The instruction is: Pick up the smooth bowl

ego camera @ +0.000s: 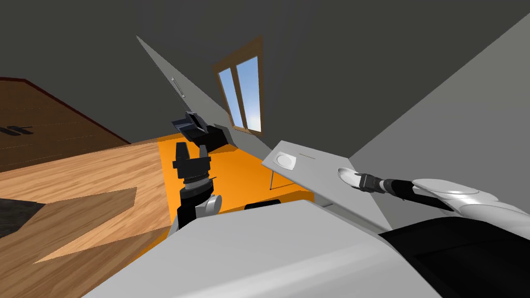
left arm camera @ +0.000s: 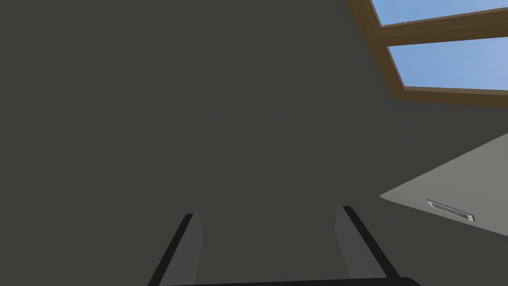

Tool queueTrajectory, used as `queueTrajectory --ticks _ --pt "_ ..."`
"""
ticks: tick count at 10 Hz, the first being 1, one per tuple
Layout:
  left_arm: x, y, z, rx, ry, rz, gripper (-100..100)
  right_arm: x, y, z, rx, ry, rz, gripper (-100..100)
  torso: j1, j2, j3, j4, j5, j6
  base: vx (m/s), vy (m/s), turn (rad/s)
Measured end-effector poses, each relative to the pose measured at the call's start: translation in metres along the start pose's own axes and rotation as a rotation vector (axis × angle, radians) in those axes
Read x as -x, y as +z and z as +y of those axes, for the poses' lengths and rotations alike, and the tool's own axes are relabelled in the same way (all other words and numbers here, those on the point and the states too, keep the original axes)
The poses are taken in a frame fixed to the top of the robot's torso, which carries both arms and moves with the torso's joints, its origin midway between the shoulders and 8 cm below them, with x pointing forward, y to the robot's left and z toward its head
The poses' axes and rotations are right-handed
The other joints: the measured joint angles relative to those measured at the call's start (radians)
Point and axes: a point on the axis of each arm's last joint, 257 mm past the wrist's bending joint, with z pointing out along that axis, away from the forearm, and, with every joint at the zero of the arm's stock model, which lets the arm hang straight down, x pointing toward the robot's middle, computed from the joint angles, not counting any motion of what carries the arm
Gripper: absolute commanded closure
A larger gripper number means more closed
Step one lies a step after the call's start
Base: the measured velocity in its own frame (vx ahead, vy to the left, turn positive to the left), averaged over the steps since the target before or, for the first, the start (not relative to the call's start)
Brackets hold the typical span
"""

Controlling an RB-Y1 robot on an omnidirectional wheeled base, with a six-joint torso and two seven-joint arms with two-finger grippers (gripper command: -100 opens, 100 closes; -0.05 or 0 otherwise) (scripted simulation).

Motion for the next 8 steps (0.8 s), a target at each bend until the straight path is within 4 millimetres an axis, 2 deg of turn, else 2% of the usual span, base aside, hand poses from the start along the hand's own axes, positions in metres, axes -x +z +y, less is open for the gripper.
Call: queueTrajectory --ticks 8 --pt "0.000 0.000 0.000 0.000 0.000 0.000 0 -0.037 -0.009 0.016 -0.003 0.058 0.031 -100 0.000 0.000 0.000 0.000 0.000 0.000 -0.011 0.012 0.071"
